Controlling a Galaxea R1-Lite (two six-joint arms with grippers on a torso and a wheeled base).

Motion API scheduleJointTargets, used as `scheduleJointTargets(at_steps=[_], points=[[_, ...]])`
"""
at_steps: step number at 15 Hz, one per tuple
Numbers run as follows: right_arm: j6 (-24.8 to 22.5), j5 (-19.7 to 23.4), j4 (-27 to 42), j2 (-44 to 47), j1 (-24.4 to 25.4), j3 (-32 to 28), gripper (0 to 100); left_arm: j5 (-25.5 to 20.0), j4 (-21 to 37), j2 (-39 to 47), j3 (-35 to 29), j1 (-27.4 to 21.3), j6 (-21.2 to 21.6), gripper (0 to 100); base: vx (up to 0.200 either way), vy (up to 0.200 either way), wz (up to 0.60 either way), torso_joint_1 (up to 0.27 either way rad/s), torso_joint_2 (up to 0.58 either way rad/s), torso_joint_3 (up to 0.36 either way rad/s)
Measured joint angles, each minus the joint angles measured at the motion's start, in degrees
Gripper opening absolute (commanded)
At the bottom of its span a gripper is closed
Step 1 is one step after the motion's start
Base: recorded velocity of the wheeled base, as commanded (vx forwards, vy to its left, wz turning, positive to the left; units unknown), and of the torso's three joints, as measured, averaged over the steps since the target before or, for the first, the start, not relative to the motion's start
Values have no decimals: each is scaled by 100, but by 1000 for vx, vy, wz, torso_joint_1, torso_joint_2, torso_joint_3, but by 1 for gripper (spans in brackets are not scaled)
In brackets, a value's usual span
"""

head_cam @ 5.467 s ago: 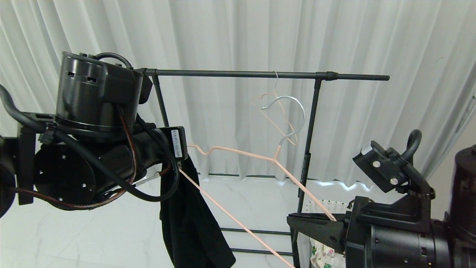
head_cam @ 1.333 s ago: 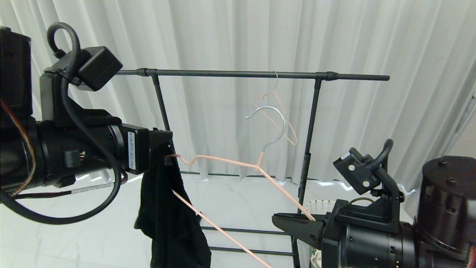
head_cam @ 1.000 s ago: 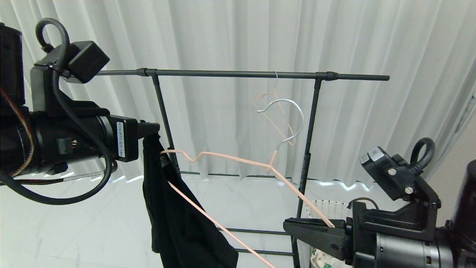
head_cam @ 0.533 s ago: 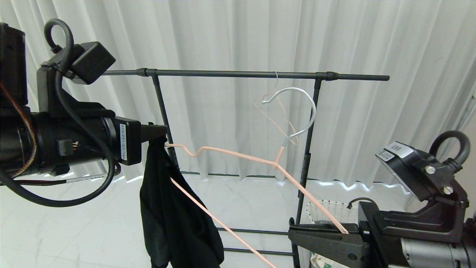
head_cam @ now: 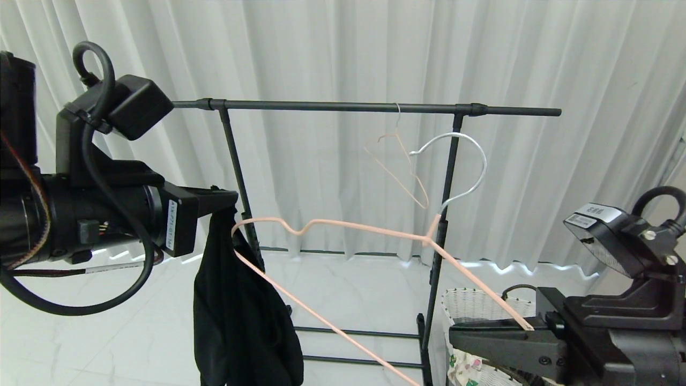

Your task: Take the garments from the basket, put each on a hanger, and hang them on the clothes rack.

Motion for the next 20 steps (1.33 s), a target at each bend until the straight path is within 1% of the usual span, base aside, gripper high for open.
scheduleJointTargets(at_steps=[4, 5, 6, 8, 9, 11, 13, 15, 16, 18, 20], points=[[-29, 762, -6, -22, -321, 126, 0, 0, 4, 17, 139, 24, 118, 0, 0, 0, 0, 0, 0, 0], [-63, 894, -6, -20, -417, 146, 0, 0, 6, 22, 179, 24, 151, 0, 0, 0, 0, 0, 0, 0], [-143, 936, -11, -6, -489, 157, 0, -12, 0, 23, 210, 24, 165, 0, 0, 0, 0, 0, 0, 0], [-290, 951, -28, 79, -599, 168, 0, -236, 1, 22, 238, -27, 167, 0, 0, 0, 0, 0, 0, 0], [-389, 945, -44, 135, -638, 168, 0, -274, 1, 26, 238, -55, 169, 0, 0, 0, 0, 0, 0, 0], [-501, 958, -56, 206, -874, 204, 0, -274, 0, 52, 238, -52, 169, 0, 0, 0, 0, 0, 0, 0], [-506, 1107, -52, 165, -1145, 269, 0, -272, 0, 77, 235, 94, 252, 0, 0, 0, 0, 0, 0, 0], [-499, 1263, -52, 63, -1298, 333, 0, -316, 1, 116, 271, 322, 540, 0, 0, 0, 0, 0, 0, 0], [-499, 1276, -52, 35, -1326, 339, 0, -371, 1, 130, 279, 378, 584, 0, 0, 0, 0, 0, 0, 0], [-508, 1287, -50, 41, -1345, 313, 0, -512, 0, 133, 288, 380, 591, 0, 0, 0, 0, 0, 0, 0], [-517, 1292, -52, 132, -1337, 210, 0, -573, 1, 124, 277, 238, 594, 0, 0, 0, 0, 0, 0, 0]])
